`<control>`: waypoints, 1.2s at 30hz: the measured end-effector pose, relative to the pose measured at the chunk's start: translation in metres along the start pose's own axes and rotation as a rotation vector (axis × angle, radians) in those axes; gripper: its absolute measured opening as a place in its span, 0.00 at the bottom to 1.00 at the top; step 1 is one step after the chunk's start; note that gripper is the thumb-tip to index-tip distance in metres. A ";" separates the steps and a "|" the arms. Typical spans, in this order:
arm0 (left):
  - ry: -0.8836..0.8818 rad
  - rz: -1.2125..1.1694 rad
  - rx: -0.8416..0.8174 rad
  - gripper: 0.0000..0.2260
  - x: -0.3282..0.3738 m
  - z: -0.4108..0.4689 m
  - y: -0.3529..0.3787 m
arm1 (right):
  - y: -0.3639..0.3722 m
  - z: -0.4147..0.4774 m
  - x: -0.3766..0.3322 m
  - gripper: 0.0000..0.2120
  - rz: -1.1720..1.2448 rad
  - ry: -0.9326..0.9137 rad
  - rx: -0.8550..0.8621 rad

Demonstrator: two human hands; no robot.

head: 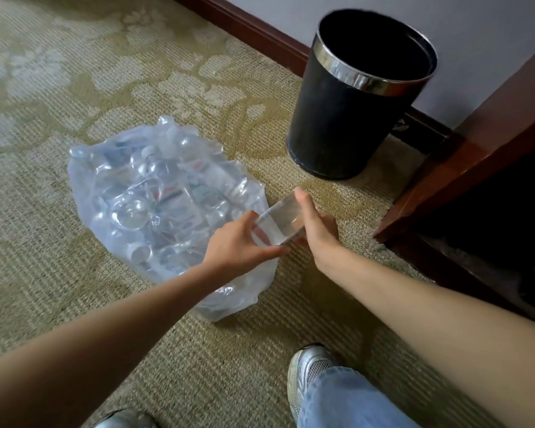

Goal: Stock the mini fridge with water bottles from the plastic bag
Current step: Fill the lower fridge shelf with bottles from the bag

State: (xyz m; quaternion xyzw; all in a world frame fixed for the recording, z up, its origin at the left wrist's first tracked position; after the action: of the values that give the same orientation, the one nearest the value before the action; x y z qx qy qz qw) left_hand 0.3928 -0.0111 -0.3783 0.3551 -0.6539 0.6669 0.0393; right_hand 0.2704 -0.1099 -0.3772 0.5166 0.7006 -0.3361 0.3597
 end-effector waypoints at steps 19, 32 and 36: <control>0.293 -0.118 0.314 0.30 0.052 0.034 -0.086 | -0.004 0.010 -0.013 0.24 0.695 0.484 -0.224; -0.432 -0.582 0.272 0.27 0.012 0.051 -0.082 | 0.023 -0.008 -0.019 0.21 0.188 0.255 -0.574; -0.449 -0.532 0.237 0.28 0.014 0.050 -0.082 | 0.050 -0.022 -0.028 0.31 0.076 0.137 -0.771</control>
State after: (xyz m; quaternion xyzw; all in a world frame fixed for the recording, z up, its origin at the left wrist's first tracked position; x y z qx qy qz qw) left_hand 0.4455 -0.0503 -0.3074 0.6522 -0.4495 0.6098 0.0254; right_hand 0.3211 -0.0929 -0.3472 0.3902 0.7783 0.0006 0.4919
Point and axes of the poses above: each hand's wrist, its own z-axis towards the middle knuckle, its own y-axis out of the palm, x = y × z, the point moved 2 cm from there along z, towards the middle knuckle, and after that the axes turned 11 degrees about z, right-handed, at the moved point
